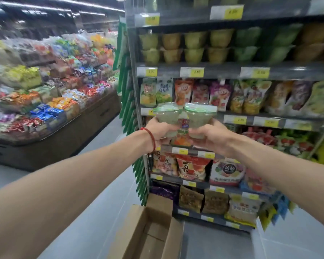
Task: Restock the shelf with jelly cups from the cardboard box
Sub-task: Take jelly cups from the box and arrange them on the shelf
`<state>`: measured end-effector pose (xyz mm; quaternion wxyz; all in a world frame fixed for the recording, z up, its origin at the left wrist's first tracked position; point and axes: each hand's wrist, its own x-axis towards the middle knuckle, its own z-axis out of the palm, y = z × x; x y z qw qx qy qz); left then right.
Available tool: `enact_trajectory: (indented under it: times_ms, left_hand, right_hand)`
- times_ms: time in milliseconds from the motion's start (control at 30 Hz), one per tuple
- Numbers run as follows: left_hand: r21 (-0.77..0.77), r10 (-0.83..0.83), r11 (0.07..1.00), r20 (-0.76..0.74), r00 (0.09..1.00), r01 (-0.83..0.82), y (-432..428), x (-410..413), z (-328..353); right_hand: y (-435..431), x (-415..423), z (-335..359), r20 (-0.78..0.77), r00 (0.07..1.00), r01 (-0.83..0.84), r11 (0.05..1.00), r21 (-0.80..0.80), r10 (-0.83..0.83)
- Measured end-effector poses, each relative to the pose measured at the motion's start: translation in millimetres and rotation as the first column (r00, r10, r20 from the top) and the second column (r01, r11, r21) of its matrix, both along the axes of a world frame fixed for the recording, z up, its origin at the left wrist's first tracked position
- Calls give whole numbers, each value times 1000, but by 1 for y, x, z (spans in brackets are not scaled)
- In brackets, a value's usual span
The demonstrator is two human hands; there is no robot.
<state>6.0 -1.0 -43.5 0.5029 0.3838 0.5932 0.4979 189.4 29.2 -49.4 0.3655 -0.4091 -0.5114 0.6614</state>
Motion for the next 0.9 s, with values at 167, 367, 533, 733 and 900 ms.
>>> enact_trajectory:
  times_ms: [167, 367, 533, 733, 900]
  left_hand:
    - [136, 33, 990, -19, 999, -30, 16, -8, 53]
    - [304, 29, 953, -114, 993, 7, 49, -34, 116]
    - [404, 39, 913, -217, 975, 53, 82, -63, 166]
    - [498, 102, 864, -313, 944, 71, 117, -91, 214]
    - [586, 240, 810, -305, 922, -18, 155, -103, 250]
  right_hand:
    - [13, -12, 49, -8, 1000, 22, 992, 128, -21]
    - [45, -43, 105, 52, 994, 79, 956, 282, -97]
    - [78, -70, 147, 60, 977, 161, 887, 432, -206]
    - [109, -94, 192, 25, 962, 215, 810, 545, -273]
    - [145, -109, 230, 59, 937, 221, 715, 663, -345]
